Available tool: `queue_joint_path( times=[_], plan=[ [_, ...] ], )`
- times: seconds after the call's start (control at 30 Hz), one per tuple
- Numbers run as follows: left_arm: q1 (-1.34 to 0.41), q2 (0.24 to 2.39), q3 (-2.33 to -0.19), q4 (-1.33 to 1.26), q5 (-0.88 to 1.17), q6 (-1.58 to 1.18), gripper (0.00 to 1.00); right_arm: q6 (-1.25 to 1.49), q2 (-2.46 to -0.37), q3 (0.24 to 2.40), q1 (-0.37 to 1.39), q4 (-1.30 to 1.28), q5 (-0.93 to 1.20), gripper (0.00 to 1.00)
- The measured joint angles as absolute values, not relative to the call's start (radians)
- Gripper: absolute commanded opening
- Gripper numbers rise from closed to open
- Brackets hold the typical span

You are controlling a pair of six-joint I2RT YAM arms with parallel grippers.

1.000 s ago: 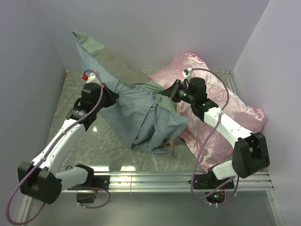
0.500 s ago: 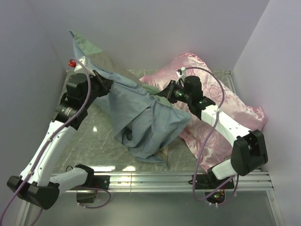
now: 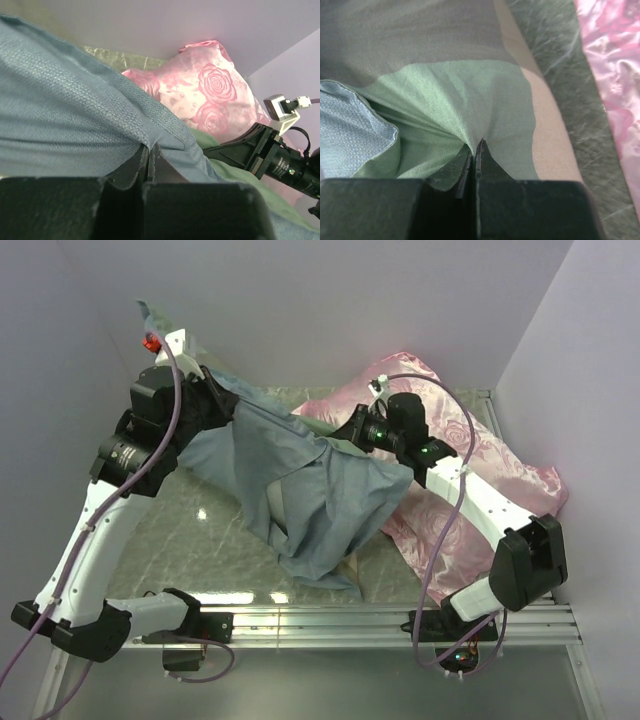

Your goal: Remove the pillowcase from the pillow

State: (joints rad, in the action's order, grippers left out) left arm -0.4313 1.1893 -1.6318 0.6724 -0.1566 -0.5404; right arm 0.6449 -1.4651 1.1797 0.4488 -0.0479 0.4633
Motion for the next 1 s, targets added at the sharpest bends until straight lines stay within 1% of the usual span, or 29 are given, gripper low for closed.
queue_joint_path(
  times=[0.2, 0.3, 0.37, 0.47, 0.6, 0.67, 0.7, 0.77, 0.8, 0.83, 0.87, 0.9, 1.0],
  plan=[
    [-0.434, 1.238, -1.771, 0.794, -0.155, -0.51, 0.0, 0.645, -1.475, 1.197, 0.474, -0.056, 0.483, 0.0],
    [-0.434, 1.246, -1.774, 0.791, -0.154, -0.501, 0.0, 0.662, -1.464, 1.17, 0.488, -0.035, 0.463, 0.0],
    [-0.433, 1.24, -1.72, 0.759, -0.151, -0.498, 0.0, 0.69, -1.431, 1.095, 0.495, 0.013, 0.432, 0.0],
    [-0.41, 1.27, -1.644, 0.724, -0.097, -0.502, 0.0, 0.746, -1.349, 0.92, 0.512, 0.088, 0.364, 0.03],
    [-0.355, 1.378, -1.631, 0.653, -0.025, -0.51, 0.0, 0.795, -1.316, 0.822, 0.551, 0.162, 0.284, 0.03],
    [-0.337, 1.425, -1.632, 0.628, 0.001, -0.51, 0.0, 0.811, -1.324, 0.801, 0.561, 0.187, 0.27, 0.16],
    [-0.329, 1.451, -1.636, 0.624, 0.014, -0.51, 0.0, 0.815, -1.329, 0.792, 0.566, 0.194, 0.264, 0.35],
    [-0.322, 1.486, -1.643, 0.611, 0.036, -0.509, 0.0, 0.808, -1.335, 0.791, 0.569, 0.181, 0.239, 0.55],
    [-0.318, 1.499, -1.643, 0.599, 0.049, -0.509, 0.01, 0.801, -1.332, 0.791, 0.569, 0.168, 0.224, 0.66],
    [-0.315, 1.504, -1.639, 0.588, 0.058, -0.509, 0.04, 0.788, -1.326, 0.791, 0.565, 0.15, 0.202, 0.69],
    [-0.312, 1.504, -1.622, 0.57, 0.066, -0.509, 0.04, 0.769, -1.316, 0.792, 0.562, 0.119, 0.18, 0.71],
    [-0.31, 1.489, -1.588, 0.54, 0.074, -0.51, 0.04, 0.754, -1.303, 0.794, 0.561, 0.088, 0.164, 0.73],
    [-0.307, 1.429, -1.466, 0.482, 0.088, -0.519, 0.04, 0.696, -1.24, 0.834, 0.555, -0.044, 0.087, 0.77]
  ],
)
